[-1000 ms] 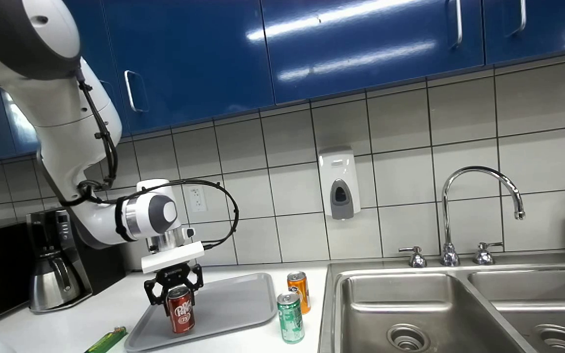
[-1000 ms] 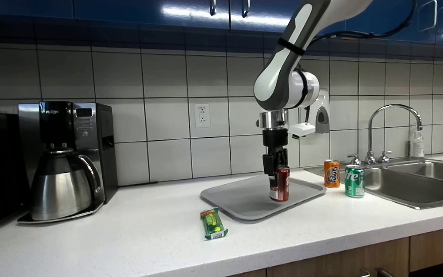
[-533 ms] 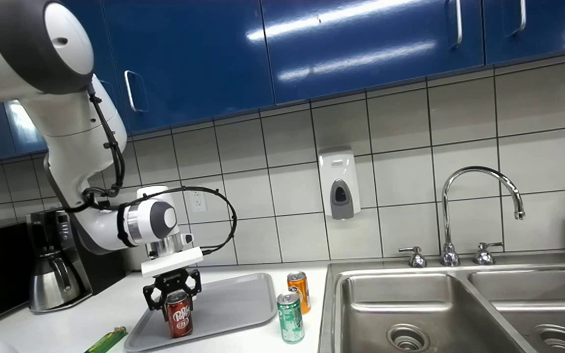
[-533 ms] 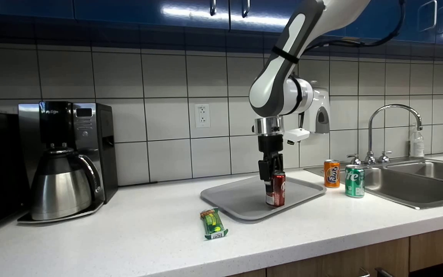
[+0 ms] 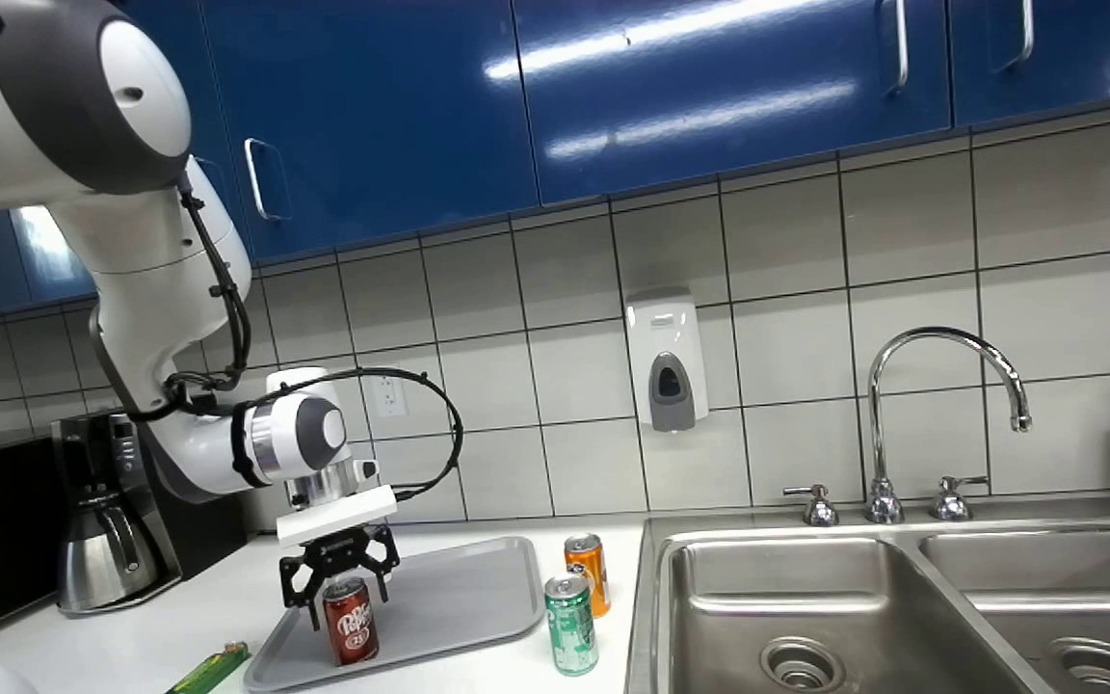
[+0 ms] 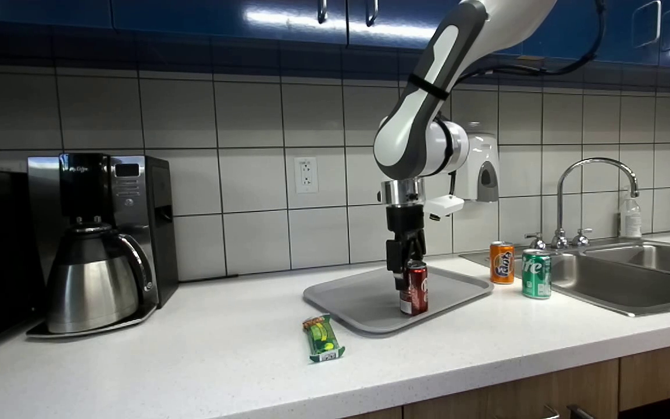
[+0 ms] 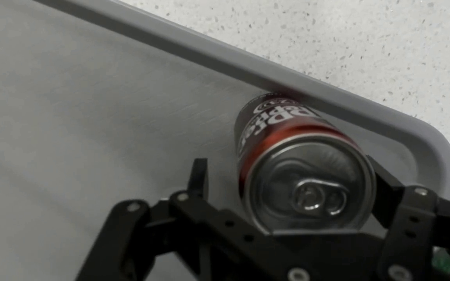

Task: Put the cans on the tray

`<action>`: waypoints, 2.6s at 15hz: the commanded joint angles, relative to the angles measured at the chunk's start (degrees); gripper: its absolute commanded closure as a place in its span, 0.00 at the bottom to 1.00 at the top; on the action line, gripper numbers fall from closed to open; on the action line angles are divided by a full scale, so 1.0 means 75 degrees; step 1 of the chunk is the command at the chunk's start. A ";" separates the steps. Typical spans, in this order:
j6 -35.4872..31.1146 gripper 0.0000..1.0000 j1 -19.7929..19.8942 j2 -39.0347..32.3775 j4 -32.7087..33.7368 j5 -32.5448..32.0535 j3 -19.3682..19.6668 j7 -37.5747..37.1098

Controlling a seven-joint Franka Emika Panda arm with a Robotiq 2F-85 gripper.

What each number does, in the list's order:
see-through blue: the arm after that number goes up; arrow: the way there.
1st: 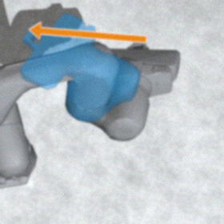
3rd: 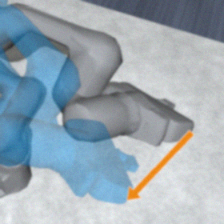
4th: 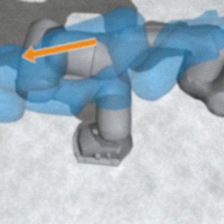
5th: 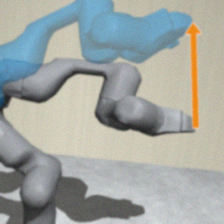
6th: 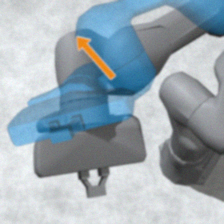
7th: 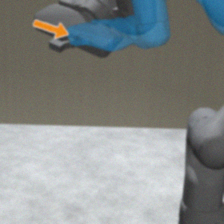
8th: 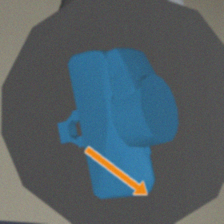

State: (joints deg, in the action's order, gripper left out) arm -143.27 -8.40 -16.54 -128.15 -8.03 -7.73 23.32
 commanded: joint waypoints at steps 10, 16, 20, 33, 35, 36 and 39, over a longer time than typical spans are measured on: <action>0.0137 0.00 0.0185 0.0686 -0.0077 0.0197 -0.0190 0.0056; 0.0205 0.00 0.0227 0.1200 -0.0175 0.0784 -0.0260 0.0276; 0.0206 0.00 0.0350 0.1638 -0.0341 0.1219 -0.0174 0.0588; 0.0606 0.00 0.1044 0.2716 -0.0713 0.1527 0.0925 0.1277; 0.0706 0.00 0.1112 0.2887 -0.0757 0.1475 0.1100 0.1308; 0.0704 0.00 0.1144 0.2980 -0.0795 0.1442 0.1187 0.1313; 0.0738 0.00 0.1254 0.3224 -0.0908 0.1229 0.1457 0.1244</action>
State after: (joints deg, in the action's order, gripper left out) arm -139.52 -0.30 3.97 -133.06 3.04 1.99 31.92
